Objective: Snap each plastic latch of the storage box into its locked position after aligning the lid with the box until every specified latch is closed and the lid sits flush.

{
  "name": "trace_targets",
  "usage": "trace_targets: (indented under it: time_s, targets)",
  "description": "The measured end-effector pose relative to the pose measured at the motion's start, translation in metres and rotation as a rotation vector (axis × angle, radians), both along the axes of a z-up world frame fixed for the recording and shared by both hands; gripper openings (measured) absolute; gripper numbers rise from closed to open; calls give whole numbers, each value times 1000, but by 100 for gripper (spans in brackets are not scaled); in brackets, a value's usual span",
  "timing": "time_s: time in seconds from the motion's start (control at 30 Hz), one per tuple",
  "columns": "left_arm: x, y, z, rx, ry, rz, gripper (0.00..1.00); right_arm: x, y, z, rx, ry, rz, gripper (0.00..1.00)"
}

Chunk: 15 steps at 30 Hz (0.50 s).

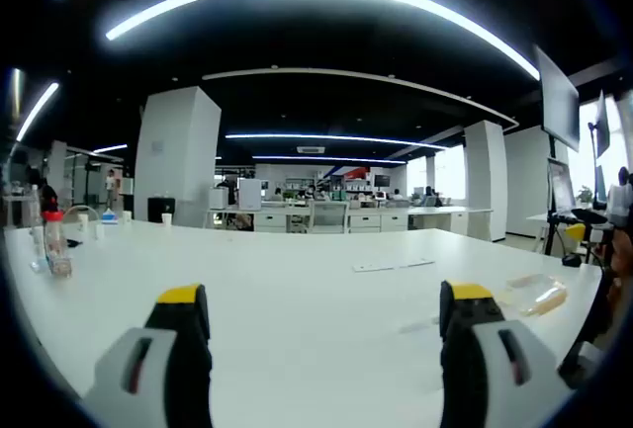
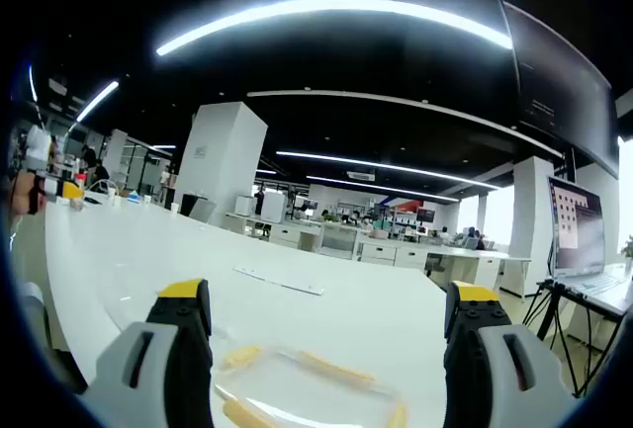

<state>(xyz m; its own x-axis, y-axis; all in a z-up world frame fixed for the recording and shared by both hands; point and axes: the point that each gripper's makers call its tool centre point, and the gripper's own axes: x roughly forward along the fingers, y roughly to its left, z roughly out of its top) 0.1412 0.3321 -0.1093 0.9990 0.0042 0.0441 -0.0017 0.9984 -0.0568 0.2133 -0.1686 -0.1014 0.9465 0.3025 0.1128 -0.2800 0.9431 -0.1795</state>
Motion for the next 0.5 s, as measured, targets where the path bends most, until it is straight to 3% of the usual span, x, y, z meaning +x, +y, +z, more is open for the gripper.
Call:
trace_targets:
  time_s: [0.5]
  targets:
    - [1, 0, -1, -4, 3, 0, 98, 0, 1, 1, 5, -2, 5, 100]
